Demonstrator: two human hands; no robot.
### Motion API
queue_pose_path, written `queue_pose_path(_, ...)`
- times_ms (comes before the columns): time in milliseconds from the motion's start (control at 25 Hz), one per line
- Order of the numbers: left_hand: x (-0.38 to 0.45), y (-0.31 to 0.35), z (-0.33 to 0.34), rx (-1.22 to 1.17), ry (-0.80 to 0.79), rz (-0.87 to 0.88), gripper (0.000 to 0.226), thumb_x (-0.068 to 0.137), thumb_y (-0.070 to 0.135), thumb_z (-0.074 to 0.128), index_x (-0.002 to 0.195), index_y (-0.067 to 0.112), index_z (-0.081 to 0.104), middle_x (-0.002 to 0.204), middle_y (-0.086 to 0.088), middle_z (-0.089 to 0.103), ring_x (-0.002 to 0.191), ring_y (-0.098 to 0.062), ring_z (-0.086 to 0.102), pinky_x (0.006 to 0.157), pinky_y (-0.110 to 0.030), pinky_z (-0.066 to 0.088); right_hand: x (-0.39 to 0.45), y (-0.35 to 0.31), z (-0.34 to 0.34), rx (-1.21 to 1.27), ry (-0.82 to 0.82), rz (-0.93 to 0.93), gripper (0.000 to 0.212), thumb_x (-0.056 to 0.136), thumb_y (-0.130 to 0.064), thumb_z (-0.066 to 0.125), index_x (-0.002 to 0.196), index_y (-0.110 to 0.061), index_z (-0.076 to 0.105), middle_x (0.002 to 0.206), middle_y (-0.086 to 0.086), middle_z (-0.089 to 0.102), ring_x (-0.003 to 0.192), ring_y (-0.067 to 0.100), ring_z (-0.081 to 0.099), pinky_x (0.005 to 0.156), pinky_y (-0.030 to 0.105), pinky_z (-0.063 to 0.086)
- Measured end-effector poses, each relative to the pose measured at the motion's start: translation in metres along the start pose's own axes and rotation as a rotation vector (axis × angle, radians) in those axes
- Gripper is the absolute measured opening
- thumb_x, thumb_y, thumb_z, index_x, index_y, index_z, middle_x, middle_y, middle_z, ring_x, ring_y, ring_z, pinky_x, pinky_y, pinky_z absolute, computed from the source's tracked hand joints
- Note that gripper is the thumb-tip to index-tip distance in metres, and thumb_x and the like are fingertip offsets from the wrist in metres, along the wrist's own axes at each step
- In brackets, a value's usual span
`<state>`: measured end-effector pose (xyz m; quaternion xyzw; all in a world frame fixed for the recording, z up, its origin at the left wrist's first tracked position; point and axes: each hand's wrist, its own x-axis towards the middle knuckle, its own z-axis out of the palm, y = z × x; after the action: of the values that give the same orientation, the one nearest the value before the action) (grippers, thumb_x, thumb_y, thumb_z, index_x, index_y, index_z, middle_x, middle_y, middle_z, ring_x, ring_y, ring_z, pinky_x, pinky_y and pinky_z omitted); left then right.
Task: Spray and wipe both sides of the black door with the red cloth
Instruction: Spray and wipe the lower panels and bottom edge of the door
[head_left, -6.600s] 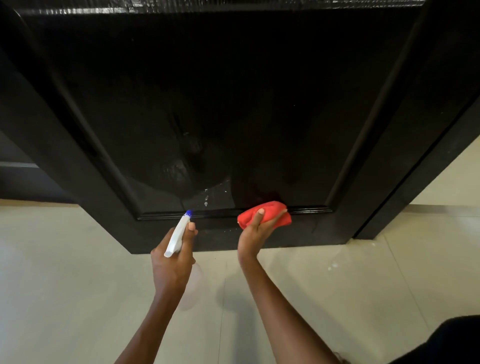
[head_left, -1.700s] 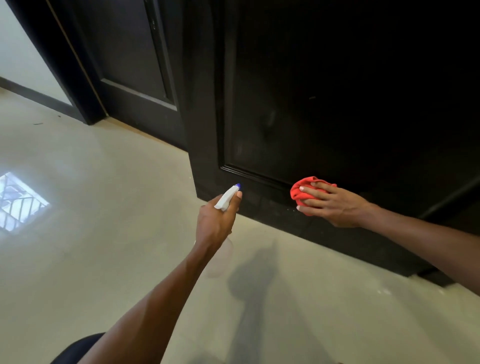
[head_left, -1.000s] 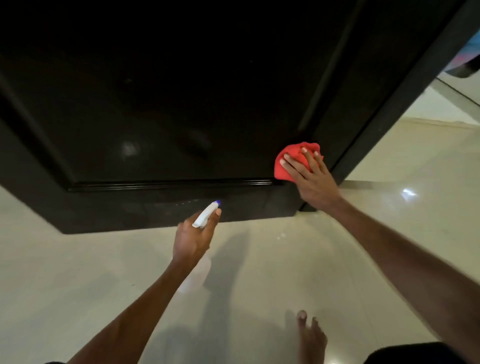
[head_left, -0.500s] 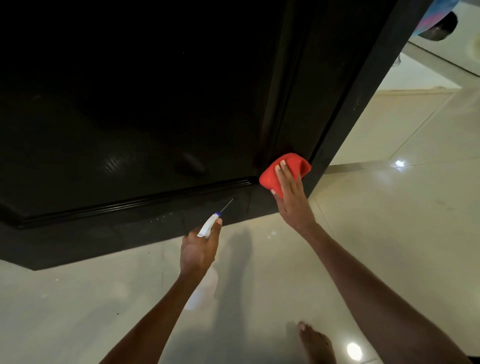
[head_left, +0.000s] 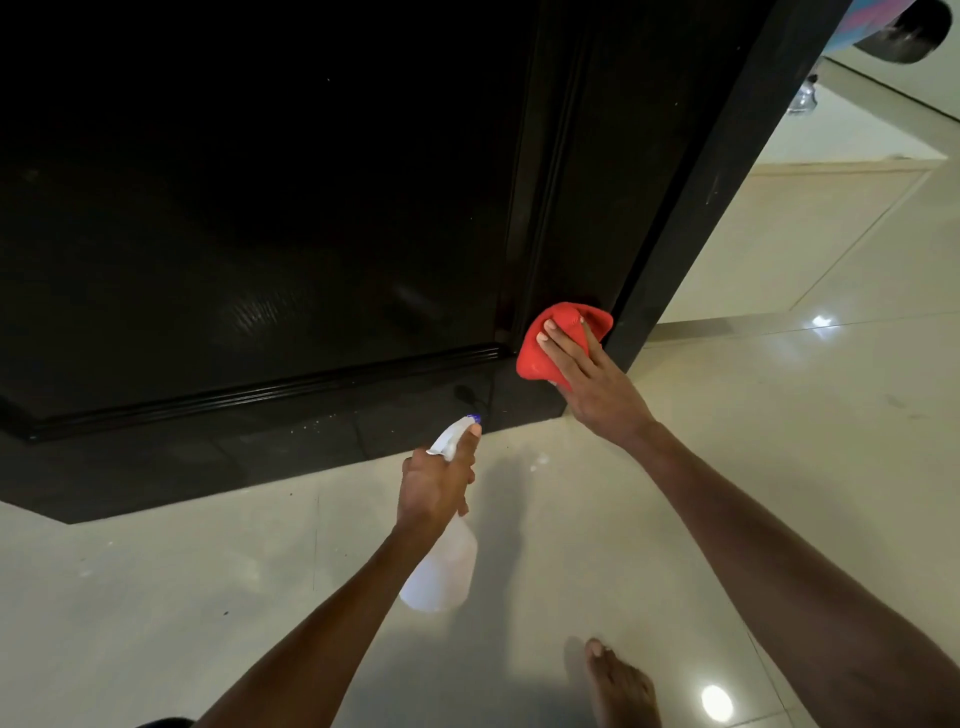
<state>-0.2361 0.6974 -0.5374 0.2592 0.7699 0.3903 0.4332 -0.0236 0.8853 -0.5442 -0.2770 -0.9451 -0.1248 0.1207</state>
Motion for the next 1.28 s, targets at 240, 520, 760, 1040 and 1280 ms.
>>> queue_pose_path(240, -0.011, -0.017, -0.028, -0.125, 0.206, -0.026, 0.068, 0.084, 0.069, 0.058, 0.12, 0.011, 0.061, 0.098, -0.005, 0.07, 0.075, -0.024, 0.068, 0.045, -0.019, 0.047, 0.004, -0.028, 0.012, 0.242, 0.082, 0.224, 0.068, 0.107, -0.034, 0.04, 0.164, -0.01, 0.012, 0.172, 0.007, 0.009, 0.158, 0.039, 0.002, 0.121, 0.063, 0.024)
queue_pose_path(520, -0.014, -0.049, -0.098, -0.137, 0.36, -0.056, 0.056, 0.094, 0.059, 0.055, 0.107, 0.005, 0.067, 0.081, -0.004, 0.069, 0.05, -0.016, 0.06, 0.041, -0.015, 0.046, 0.032, -0.098, 0.033, 0.47, 0.192, 0.233, 0.073, 0.104, -0.032, 0.048, 0.164, -0.019, 0.007, 0.172, -0.001, 0.005, 0.158, 0.036, 0.001, 0.118, 0.062, 0.027)
queue_pose_path(760, -0.019, -0.062, -0.137, -0.144, 0.465, -0.116, 0.06, 0.092, 0.063, 0.055, 0.108, 0.006, 0.066, 0.079, -0.004, 0.068, 0.053, -0.019, 0.061, 0.044, -0.023, 0.049, 0.061, -0.171, 0.053, 0.526, 0.21, 0.186, 0.075, 0.103, -0.026, 0.052, 0.164, -0.016, 0.01, 0.172, 0.0, 0.006, 0.158, 0.036, 0.001, 0.118, 0.06, 0.021)
queue_pose_path(1040, -0.03, -0.081, -0.203, -0.143, 0.645, -0.184, 0.064, 0.093, 0.064, 0.051, 0.107, 0.003, 0.066, 0.082, -0.01, 0.068, 0.056, -0.023, 0.062, 0.047, -0.023, 0.047, 0.081, -0.207, 0.065, 0.567, 0.303, 0.267, 0.067, 0.106, -0.023, 0.051, 0.163, -0.009, 0.019, 0.171, 0.007, 0.013, 0.158, 0.039, -0.002, 0.121, 0.066, 0.02)
queue_pose_path(1280, -0.041, -0.087, -0.224, -0.136, 0.664, -0.192, 0.063, 0.092, 0.064, 0.051, 0.113, 0.006, 0.066, 0.087, -0.008, 0.069, 0.059, -0.019, 0.062, 0.039, -0.019, 0.044, 0.094, -0.238, 0.069, 0.663, 0.323, 0.362, 0.064, 0.108, -0.027, 0.048, 0.163, -0.011, 0.019, 0.171, 0.006, 0.013, 0.158, 0.037, -0.002, 0.122, 0.064, 0.018)
